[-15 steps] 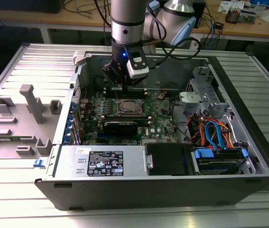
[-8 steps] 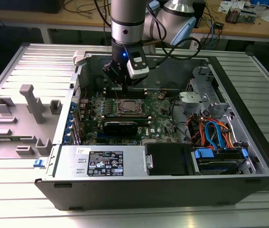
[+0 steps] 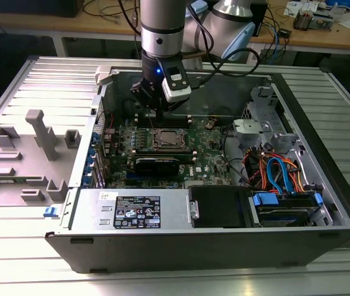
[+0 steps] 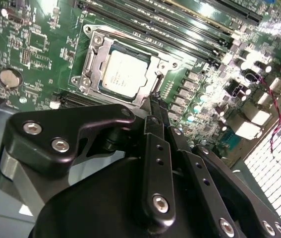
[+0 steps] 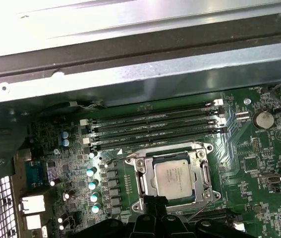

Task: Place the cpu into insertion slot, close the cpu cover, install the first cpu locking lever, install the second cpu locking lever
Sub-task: 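Install the first cpu locking lever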

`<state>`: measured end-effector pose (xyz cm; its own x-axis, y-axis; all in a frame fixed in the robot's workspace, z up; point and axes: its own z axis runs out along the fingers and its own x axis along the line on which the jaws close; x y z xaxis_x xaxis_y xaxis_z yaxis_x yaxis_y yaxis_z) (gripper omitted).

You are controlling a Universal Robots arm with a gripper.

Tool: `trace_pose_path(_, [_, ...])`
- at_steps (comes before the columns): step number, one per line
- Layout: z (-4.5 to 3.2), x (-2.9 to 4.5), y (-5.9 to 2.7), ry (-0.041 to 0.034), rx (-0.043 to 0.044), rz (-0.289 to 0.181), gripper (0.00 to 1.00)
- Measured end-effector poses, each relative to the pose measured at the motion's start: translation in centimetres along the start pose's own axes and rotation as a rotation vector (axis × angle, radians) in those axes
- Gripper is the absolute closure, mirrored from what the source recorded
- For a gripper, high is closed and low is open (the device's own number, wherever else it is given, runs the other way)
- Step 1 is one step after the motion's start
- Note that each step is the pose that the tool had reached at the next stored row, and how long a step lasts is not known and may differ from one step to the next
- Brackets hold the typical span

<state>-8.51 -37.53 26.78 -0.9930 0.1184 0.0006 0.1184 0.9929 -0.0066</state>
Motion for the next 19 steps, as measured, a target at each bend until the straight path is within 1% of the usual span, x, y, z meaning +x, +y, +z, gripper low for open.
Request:
trace_pose_path(2, [0.01, 0.00, 0.00, -0.0010, 0.0000, -0.056, 0.89])
trace_pose_path(4, [0.03, 0.00, -0.01, -0.0031, -0.0003, -0.102, 0.89])
trace_pose_path(9, [0.10, 0.00, -0.01, -0.0039, -0.0003, -0.215, 0.89])
trace_pose_path(10, [0.11, 0.05, -0.02, -0.0050, -0.0002, -0.239, 0.89])
trace_pose_path(11, [0.13, 0.22, -0.04, -0.0070, -0.0005, -0.239, 0.89])
trace_pose_path(12, [0.12, 0.44, -0.06, -0.0072, -0.0004, -0.240, 0.89])
trace_pose_path(17, [0.13, 2.13, -0.27, -0.0087, -0.0003, -0.240, 0.89])
trace_pose_path(19, [0.15, 2.69, -0.33, -0.0088, -0.0004, -0.239, 0.89])
